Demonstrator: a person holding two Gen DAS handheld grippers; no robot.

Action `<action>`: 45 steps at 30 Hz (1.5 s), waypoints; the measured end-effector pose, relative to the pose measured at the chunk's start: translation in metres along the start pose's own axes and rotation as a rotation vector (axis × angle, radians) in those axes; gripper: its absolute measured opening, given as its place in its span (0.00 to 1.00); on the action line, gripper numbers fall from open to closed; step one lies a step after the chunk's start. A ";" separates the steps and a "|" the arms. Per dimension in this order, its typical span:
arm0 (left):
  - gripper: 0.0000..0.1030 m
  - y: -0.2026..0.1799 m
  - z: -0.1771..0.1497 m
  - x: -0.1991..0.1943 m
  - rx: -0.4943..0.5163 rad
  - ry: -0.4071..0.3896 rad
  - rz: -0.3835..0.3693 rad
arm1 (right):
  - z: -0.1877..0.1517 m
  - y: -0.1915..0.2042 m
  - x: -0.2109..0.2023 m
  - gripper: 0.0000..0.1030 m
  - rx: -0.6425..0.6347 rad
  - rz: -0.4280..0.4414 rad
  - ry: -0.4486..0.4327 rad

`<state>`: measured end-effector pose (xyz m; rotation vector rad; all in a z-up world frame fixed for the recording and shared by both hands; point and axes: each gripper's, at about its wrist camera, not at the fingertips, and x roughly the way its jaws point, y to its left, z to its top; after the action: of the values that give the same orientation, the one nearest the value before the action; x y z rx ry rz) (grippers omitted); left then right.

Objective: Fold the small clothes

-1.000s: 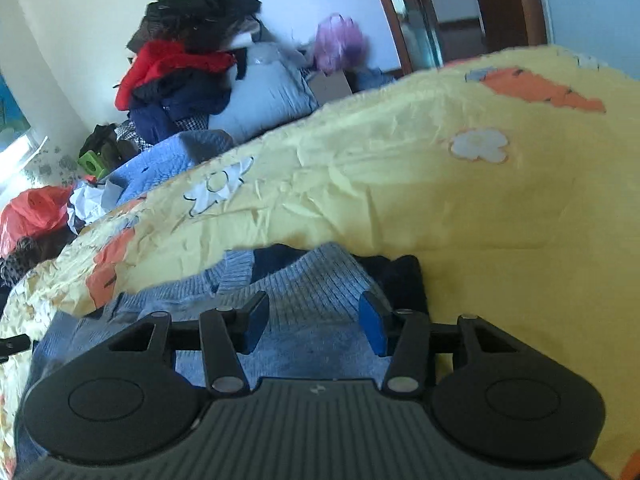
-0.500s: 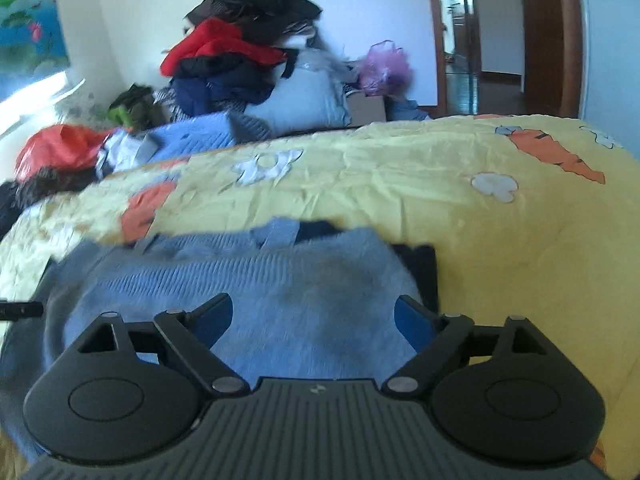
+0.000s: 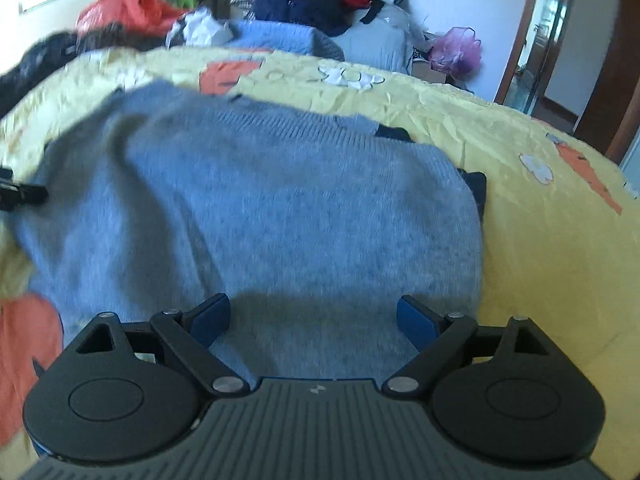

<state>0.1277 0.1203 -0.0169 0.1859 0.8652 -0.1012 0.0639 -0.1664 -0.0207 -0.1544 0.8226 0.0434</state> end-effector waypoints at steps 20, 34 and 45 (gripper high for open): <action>0.86 0.008 -0.020 -0.022 -0.042 -0.011 -0.018 | 0.012 0.039 -0.013 0.90 0.057 0.060 -0.067; 0.86 0.030 0.002 -0.030 -0.071 -0.027 -0.025 | 0.015 0.086 -0.033 0.88 -0.077 0.031 -0.143; 0.86 0.028 0.027 -0.018 -0.090 -0.023 -0.034 | 0.021 0.121 -0.044 0.87 -0.102 0.103 -0.190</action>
<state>0.1409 0.1420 0.0169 0.0856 0.8489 -0.0958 0.0370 -0.0428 0.0113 -0.2004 0.6385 0.1942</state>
